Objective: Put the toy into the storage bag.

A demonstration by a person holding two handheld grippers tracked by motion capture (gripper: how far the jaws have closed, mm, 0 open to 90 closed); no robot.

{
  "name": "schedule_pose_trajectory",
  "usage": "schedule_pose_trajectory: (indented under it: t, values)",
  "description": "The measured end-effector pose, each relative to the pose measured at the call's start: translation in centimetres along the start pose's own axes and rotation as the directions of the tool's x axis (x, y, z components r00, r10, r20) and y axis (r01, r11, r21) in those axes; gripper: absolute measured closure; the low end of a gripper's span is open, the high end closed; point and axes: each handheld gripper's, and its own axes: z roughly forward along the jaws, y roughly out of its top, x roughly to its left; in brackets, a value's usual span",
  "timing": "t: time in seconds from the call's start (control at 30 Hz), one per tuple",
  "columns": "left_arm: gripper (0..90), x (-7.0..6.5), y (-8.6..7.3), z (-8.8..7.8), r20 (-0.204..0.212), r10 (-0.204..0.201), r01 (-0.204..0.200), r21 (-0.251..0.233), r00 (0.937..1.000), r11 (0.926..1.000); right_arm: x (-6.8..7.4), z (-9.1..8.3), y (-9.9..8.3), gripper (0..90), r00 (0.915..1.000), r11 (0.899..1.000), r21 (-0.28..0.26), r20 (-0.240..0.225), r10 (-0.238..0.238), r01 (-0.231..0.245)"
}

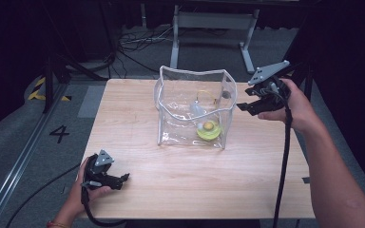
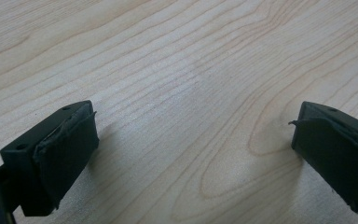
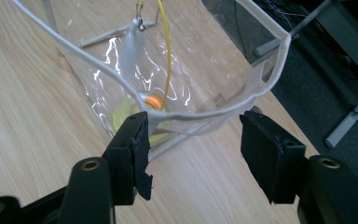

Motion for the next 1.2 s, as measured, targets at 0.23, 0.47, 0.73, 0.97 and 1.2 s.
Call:
schedule_pose_trajectory:
  t: [0.23, 0.47, 0.73, 0.97, 1.2]
  values:
    - [0.6, 0.0, 0.0, 0.0, 0.000, 0.000, 0.000, 0.000, 1.0000, 1.0000, 0.2, -0.7, -1.9, 32.5, 0.9991, 1.000, -0.007, 0.041, 0.014, -0.013]
    - [0.6, 0.0, 0.0, 0.0, -0.001, -0.001, 0.001, 0.000, 1.0000, 1.0000, 0.9, -1.1, -3.9, 28.4, 0.9974, 1.000, -0.023, 0.069, 0.019, -0.017]
    - [0.6, 0.0, 0.0, 0.0, -0.002, -0.002, 0.002, 0.000, 1.0000, 1.0000, 2.1, -0.8, -6.8, 26.8, 0.9947, 1.000, -0.001, 0.103, 0.001, -0.001]
    - [0.5, 0.0, 0.0, 0.0, -0.005, 0.001, -0.001, 0.000, 1.0000, 1.0000, 3.0, 0.6, -9.5, 27.3, 0.9936, 0.999, 0.041, 0.112, -0.007, 0.002]
    - [0.5, 0.0, 0.0, 0.0, -0.005, 0.002, -0.002, 0.001, 1.0000, 1.0000, 3.8, 2.1, -12.0, 26.8, 0.9942, 0.998, 0.070, 0.108, -0.007, -0.001]
